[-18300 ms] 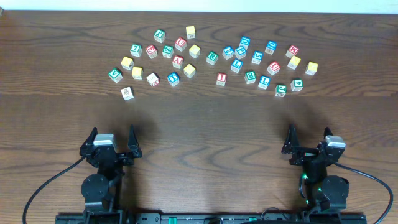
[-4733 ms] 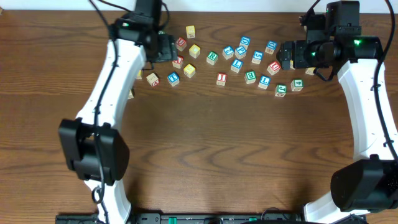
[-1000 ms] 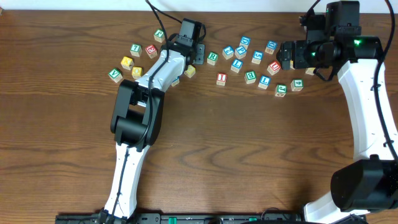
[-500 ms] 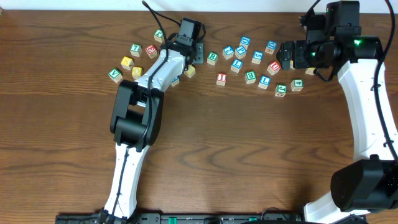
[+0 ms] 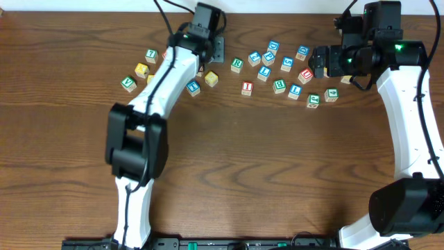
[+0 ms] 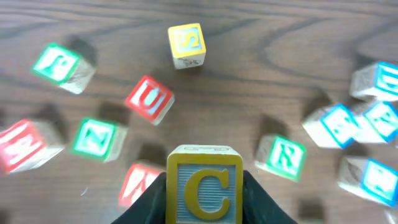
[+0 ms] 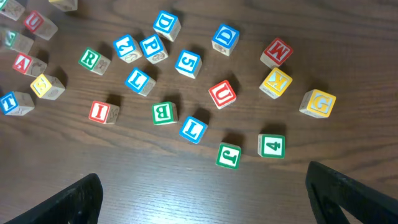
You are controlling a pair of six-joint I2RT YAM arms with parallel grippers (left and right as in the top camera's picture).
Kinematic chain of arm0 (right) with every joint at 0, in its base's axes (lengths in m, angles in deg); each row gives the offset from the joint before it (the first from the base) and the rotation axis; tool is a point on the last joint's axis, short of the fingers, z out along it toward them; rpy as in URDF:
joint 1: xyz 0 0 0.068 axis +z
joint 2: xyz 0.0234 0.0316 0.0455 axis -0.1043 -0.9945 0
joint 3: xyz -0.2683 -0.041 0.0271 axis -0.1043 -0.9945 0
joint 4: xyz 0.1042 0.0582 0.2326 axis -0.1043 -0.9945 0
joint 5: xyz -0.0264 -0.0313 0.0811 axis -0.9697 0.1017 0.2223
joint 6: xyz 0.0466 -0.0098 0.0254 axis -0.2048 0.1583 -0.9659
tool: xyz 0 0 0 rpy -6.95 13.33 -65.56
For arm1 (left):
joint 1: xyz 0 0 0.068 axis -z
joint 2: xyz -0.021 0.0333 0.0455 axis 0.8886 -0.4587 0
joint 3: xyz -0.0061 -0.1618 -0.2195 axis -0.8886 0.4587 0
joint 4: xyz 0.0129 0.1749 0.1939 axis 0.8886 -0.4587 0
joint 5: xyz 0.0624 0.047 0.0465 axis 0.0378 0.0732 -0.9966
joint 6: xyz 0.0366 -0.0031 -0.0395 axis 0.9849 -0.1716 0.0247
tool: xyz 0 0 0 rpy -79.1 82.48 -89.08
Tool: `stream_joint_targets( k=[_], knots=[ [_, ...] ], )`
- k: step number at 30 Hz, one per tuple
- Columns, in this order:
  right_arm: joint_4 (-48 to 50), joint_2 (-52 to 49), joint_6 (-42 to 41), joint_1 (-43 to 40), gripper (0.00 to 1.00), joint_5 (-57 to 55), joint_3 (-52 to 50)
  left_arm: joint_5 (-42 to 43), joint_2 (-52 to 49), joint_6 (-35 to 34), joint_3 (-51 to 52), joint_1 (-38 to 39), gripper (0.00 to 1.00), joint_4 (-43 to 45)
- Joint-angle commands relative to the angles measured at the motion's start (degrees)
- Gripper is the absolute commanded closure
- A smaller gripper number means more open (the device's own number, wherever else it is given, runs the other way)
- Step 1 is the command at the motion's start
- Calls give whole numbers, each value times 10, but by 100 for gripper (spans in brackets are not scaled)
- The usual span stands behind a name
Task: Spell out CORL
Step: 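Lower the left gripper and close it on the C block, then carry the C block toward the open table area below the pile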
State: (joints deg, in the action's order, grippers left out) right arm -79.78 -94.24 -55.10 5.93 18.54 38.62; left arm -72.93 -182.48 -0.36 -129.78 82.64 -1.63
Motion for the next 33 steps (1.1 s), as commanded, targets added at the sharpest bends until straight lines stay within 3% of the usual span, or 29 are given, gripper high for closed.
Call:
stream_joint_targets(
  k=[1, 9, 16, 26, 33],
  knots=[
    [-1, 2, 7, 9, 1, 4, 13, -7, 51, -5, -8, 3, 73, -56],
    [-1, 2, 7, 9, 1, 4, 13, -7, 115, -8, -8, 25, 77, -237],
    [-1, 2, 7, 9, 1, 4, 13, -4, 115, -53, 3, 42, 80, -353],
    [-1, 2, 7, 9, 1, 4, 13, 16, 116, -94, 98, 45, 81, -358],
    [-1, 2, 7, 9, 1, 4, 13, 16, 116, -95, 163, 50, 86, -292]
  ],
)
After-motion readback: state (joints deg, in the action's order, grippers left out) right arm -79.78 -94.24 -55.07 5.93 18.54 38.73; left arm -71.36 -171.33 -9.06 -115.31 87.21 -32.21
